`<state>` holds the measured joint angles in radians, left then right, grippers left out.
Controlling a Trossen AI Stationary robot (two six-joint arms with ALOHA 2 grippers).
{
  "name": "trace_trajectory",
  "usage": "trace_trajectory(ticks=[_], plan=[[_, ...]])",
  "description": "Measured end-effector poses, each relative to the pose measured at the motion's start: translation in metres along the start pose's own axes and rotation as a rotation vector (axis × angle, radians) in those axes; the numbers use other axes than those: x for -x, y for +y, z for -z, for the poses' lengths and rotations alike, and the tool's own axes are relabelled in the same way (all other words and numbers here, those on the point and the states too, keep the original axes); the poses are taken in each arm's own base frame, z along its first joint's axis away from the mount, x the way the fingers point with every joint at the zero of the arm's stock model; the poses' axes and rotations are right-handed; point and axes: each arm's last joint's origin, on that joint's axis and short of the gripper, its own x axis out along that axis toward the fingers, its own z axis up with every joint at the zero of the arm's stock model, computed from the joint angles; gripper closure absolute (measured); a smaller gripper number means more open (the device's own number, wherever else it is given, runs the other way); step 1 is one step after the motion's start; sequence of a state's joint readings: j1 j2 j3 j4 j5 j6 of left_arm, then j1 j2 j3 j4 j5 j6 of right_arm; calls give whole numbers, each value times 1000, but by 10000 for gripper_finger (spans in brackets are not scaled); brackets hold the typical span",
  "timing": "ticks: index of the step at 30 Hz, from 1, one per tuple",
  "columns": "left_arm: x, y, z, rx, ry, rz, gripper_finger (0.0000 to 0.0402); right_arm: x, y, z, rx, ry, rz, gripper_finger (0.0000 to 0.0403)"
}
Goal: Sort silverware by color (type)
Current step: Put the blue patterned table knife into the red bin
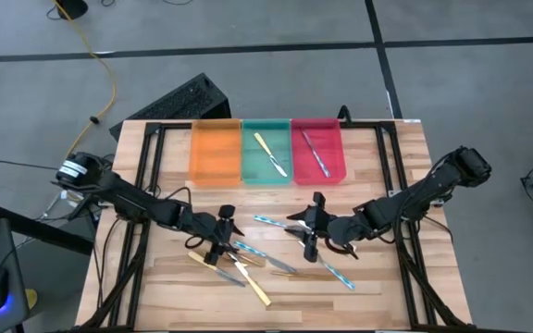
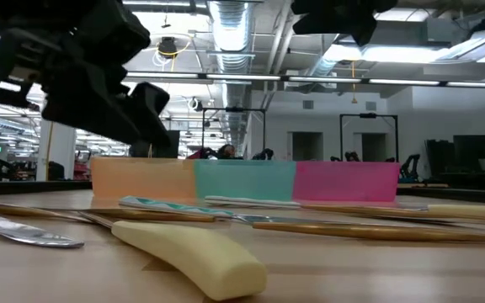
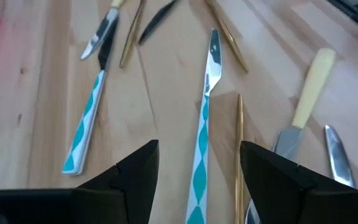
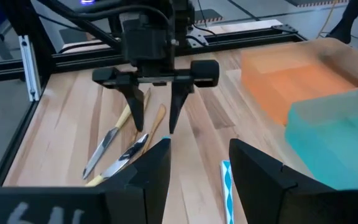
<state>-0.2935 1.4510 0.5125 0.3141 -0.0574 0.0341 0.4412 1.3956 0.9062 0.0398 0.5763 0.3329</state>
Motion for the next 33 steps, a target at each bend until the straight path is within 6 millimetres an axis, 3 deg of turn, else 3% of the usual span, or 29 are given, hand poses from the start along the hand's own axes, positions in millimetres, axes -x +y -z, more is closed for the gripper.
trace_trajectory(ticks=[6, 33], plan=[[-8, 6, 6, 15, 25, 2, 193, 0, 0, 0, 0, 0, 0, 217], [-8, 10, 5, 3, 16, -8, 193, -5, -8, -2, -21, -2, 30, 217]])
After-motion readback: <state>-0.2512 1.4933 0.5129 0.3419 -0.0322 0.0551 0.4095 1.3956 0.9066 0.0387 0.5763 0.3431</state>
